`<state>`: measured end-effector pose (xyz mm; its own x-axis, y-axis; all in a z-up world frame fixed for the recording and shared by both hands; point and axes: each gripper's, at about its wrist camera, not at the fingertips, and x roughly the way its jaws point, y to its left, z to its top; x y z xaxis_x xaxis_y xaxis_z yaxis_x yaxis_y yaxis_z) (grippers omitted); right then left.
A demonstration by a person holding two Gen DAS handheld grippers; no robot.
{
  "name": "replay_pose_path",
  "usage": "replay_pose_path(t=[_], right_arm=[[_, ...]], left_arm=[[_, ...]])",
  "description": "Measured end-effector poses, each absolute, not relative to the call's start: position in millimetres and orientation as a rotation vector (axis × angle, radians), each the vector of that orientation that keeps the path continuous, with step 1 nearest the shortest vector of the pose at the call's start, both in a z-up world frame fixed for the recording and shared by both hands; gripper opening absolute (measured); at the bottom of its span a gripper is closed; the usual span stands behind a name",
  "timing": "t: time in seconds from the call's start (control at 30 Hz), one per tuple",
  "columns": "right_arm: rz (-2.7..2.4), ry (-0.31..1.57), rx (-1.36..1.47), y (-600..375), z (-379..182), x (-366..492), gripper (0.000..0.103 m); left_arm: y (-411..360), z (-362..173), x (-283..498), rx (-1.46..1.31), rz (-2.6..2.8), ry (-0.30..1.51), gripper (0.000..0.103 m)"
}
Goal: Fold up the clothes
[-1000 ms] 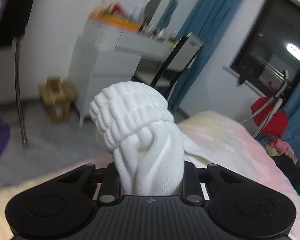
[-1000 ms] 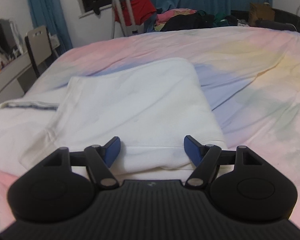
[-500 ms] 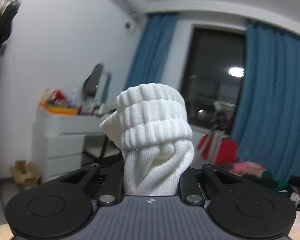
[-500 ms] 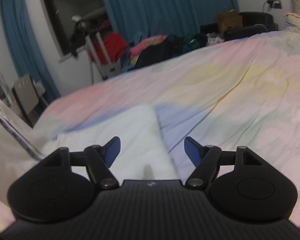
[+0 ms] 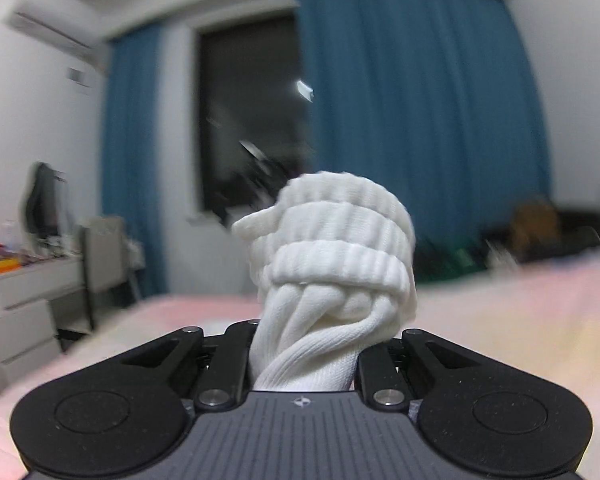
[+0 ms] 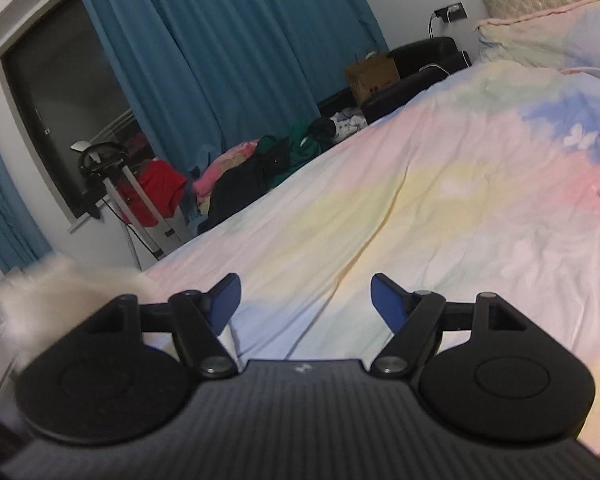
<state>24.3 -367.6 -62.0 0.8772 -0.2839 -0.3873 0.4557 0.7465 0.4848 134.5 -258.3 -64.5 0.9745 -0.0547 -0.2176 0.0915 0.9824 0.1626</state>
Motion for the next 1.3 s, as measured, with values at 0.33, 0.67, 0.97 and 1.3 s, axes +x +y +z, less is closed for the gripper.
replay_pose_path(t=[0.33, 0.67, 0.97, 1.3], right_arm=[[-0.107, 0.342, 0.868, -372, -96, 51, 0.075], [0.004, 0.393, 0.821, -334, -90, 63, 0.075], [-0.020, 0.378, 0.886, -325, -94, 50, 0.075], [-0.020, 0.451, 0.955, -311, -120, 53, 0.088]], left_arm=[[-252, -111, 150, 0.269, -0.238, 0.450, 0.074], [-134, -116, 142, 0.259, -0.430, 0.529, 0.088], [-63, -71, 68, 0.228, -0.405, 0.480, 0.092], [-1, -59, 67, 0.070, -0.226, 0.450, 0.093]])
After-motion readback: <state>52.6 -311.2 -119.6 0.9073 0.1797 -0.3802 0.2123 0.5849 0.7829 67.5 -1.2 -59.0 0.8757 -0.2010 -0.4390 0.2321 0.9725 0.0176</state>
